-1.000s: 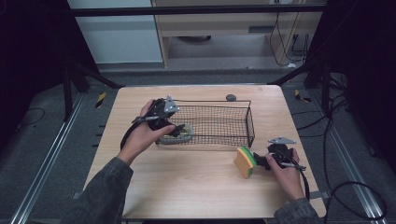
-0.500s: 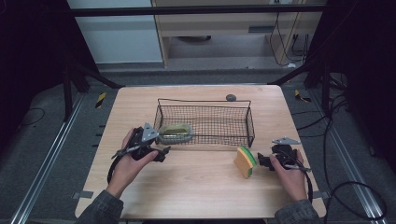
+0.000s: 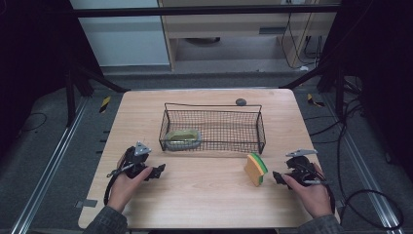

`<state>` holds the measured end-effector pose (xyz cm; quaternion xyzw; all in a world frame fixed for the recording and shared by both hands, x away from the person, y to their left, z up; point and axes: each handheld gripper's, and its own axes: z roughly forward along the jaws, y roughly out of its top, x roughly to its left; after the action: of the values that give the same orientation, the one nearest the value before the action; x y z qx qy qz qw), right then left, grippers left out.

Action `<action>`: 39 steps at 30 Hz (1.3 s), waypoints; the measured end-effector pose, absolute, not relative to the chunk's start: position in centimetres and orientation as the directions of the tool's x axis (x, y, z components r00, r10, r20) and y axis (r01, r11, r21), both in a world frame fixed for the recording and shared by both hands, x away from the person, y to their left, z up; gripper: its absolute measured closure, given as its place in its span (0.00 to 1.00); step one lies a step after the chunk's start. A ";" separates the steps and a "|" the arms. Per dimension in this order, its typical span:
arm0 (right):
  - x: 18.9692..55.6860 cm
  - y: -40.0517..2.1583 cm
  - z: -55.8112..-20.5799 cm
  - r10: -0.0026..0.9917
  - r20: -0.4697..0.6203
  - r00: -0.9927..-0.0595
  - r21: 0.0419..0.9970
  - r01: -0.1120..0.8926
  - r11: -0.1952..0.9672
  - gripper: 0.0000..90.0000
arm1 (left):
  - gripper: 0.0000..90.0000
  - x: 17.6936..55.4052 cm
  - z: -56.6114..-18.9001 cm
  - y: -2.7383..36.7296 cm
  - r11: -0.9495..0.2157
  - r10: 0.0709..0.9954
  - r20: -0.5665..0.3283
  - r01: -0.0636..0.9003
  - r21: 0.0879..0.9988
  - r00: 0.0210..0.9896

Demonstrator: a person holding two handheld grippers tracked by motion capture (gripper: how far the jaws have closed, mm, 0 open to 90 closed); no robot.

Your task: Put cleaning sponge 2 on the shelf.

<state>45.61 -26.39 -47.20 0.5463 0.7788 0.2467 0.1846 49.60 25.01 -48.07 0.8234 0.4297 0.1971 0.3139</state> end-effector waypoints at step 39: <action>47.0 -17.8 -37.3 0.860 0.025 -0.509 0.456 0.771 0.443 0.26 | 0.00 50.3 -50.5 25.1 -0.411 0.842 0.020 0.616 0.672 0.540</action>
<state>46.96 -17.81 -37.30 0.4839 0.8429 0.2100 0.1058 50.26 25.13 -50.46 0.8203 0.4444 0.1808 0.3114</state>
